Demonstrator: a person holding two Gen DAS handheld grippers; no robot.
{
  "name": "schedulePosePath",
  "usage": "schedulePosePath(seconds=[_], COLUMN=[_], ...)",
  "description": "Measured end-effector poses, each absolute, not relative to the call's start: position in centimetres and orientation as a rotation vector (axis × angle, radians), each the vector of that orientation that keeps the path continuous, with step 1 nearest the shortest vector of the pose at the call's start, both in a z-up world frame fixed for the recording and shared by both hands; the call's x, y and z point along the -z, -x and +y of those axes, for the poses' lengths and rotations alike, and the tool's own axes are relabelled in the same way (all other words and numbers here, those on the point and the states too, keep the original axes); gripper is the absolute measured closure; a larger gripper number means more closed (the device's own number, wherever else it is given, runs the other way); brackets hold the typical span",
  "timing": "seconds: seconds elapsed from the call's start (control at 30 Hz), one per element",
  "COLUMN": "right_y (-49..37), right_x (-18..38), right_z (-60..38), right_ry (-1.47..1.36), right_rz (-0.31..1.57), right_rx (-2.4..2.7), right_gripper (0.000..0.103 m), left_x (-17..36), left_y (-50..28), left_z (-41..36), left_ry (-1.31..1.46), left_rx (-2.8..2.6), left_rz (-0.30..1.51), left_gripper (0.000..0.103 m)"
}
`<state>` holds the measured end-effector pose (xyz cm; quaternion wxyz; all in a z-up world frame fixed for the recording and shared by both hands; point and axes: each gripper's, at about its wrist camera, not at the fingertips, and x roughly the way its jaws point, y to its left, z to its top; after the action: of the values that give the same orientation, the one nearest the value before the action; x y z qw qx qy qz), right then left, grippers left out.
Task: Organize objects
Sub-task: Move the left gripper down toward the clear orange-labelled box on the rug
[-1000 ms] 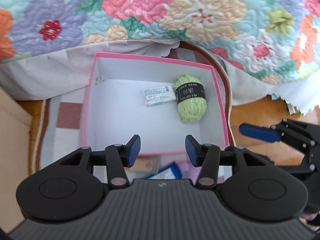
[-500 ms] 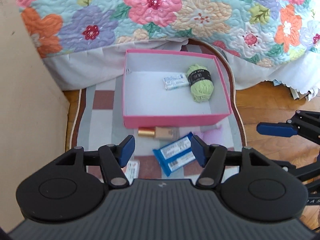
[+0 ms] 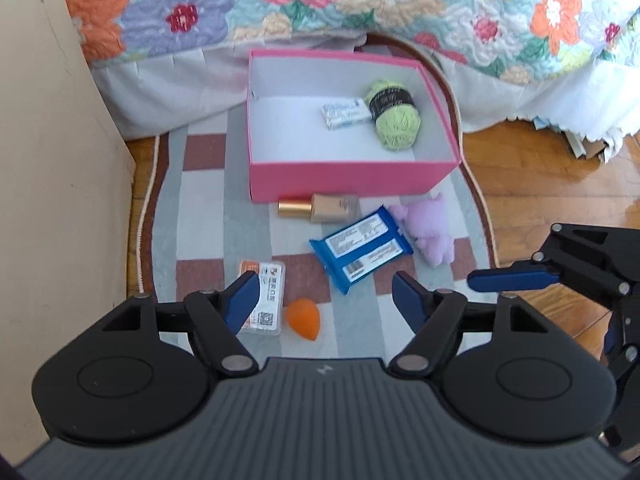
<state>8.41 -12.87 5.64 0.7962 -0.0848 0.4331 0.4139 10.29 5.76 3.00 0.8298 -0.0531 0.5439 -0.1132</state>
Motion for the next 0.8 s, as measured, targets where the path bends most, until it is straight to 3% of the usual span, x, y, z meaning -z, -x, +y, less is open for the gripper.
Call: schedulePosePath(seconds=[0.5, 0.8], right_y=[-13.9, -14.9], right_x=[6.1, 11.0], right_z=[-8.0, -5.8], right_ry=[0.231, 0.184], right_rz=[0.982, 1.082], right_rx=[-0.877, -0.885], right_gripper=[0.019, 0.019], left_x=[9.9, 14.9], left_y=[-15.7, -16.8], left_z=[8.8, 10.0], left_ry=[0.262, 0.310], left_rx=[0.249, 0.202], left_rz=[1.272, 1.316], left_gripper=[0.027, 0.028])
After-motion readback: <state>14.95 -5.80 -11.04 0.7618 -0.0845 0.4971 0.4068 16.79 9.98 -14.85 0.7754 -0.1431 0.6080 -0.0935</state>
